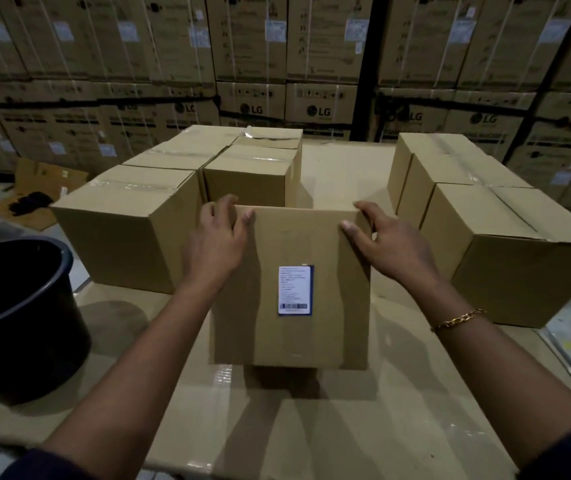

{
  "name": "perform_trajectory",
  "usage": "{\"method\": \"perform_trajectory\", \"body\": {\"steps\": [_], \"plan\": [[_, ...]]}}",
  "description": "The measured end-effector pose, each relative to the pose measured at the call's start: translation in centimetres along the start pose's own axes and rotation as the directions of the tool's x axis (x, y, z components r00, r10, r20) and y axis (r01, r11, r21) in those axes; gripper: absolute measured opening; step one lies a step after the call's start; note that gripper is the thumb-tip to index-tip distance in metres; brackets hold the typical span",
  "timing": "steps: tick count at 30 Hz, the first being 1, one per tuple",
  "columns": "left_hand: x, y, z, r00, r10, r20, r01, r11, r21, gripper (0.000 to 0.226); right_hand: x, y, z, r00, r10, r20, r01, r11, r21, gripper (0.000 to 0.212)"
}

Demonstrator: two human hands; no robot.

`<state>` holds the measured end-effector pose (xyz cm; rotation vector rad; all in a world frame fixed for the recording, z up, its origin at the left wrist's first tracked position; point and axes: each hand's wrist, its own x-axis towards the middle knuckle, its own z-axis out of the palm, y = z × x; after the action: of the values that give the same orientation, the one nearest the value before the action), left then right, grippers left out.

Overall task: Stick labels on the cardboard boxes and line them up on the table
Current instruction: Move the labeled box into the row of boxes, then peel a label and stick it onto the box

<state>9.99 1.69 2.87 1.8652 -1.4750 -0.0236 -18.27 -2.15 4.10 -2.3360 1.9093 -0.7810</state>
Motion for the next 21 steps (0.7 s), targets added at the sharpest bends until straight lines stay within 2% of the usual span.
{"method": "perform_trajectory", "body": {"steps": [3,6,9,10,12,15,17,21], "plan": [[1.8,-1.8,2.1,0.998,0.038,-0.041,-0.044,0.989,-0.143,0.052,1.2,-1.3,1.3,1.000,-0.018,-0.001,0.018,0.997,-0.070,0.064],[3.5,-2.5,3.2,0.993,0.100,-0.066,-0.108,0.985,-0.138,0.052,2.3,-1.7,2.4,1.000,0.029,-0.008,-0.029,0.998,-0.053,0.066],[5.4,-2.9,3.7,0.993,0.115,0.006,-0.113,0.981,-0.155,0.056,3.9,-2.1,2.9,0.997,0.038,-0.072,-0.046,0.993,-0.110,0.064],[6.1,-3.2,3.9,0.992,0.125,0.029,-0.119,0.981,-0.155,0.058,4.4,-2.6,3.0,0.992,0.004,-0.123,-0.018,0.993,-0.119,0.061],[7.3,-3.7,4.3,0.988,0.141,0.063,-0.129,0.978,-0.161,0.060,5.1,-4.0,3.4,0.972,-0.144,-0.184,0.125,0.986,-0.112,0.055],[8.8,-3.8,5.2,0.986,0.151,0.070,-0.136,0.974,-0.179,0.061,6.4,-7.1,4.6,0.941,-0.332,-0.060,0.329,0.943,-0.060,0.054],[9.6,-3.8,5.6,0.985,0.149,0.084,-0.132,0.975,-0.179,0.062,7.5,-8.8,5.6,0.927,-0.375,0.017,0.375,0.923,-0.089,0.052],[11.1,-4.2,6.3,0.979,0.181,0.092,-0.163,0.970,-0.180,0.062,9.0,-9.7,6.8,0.930,-0.368,0.010,0.365,0.917,-0.158,0.042]]}}
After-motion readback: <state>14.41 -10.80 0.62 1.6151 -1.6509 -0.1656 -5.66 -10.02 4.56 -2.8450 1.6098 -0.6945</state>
